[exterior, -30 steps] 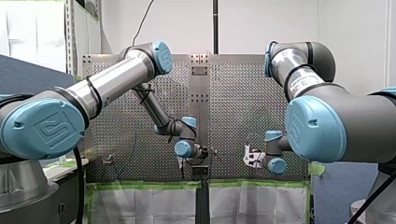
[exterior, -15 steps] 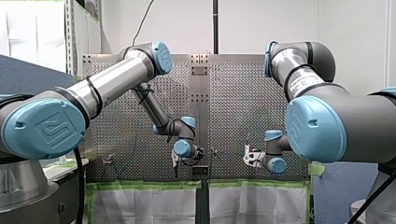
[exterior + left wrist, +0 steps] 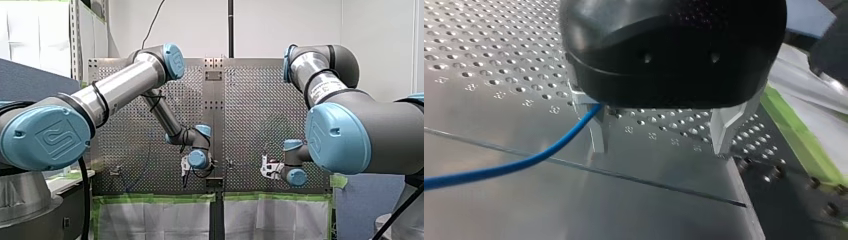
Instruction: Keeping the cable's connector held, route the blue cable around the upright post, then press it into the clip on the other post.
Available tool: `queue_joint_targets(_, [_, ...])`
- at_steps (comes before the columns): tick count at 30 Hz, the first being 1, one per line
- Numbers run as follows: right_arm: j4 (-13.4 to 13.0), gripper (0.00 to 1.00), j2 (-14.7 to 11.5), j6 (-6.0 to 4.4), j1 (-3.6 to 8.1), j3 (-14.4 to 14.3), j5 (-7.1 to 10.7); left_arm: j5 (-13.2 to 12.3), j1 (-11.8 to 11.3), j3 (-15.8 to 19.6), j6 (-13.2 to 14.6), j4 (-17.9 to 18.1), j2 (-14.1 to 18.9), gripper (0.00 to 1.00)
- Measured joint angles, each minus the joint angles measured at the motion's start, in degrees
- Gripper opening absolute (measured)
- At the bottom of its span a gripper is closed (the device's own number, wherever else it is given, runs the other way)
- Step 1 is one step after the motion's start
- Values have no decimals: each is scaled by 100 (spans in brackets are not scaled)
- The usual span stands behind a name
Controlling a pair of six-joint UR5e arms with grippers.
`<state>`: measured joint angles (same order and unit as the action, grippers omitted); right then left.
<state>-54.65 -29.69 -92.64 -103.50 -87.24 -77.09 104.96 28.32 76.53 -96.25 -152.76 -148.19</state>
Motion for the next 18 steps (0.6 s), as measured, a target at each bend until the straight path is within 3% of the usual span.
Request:
queue_joint_targets(10, [2,0,-2,-26,0,0,9,-8,170,3,396,-406,25,100])
queue_joint_targets(18, [28,0,-1,-36,25,0,24,235,547,8,204,-812,301,100])
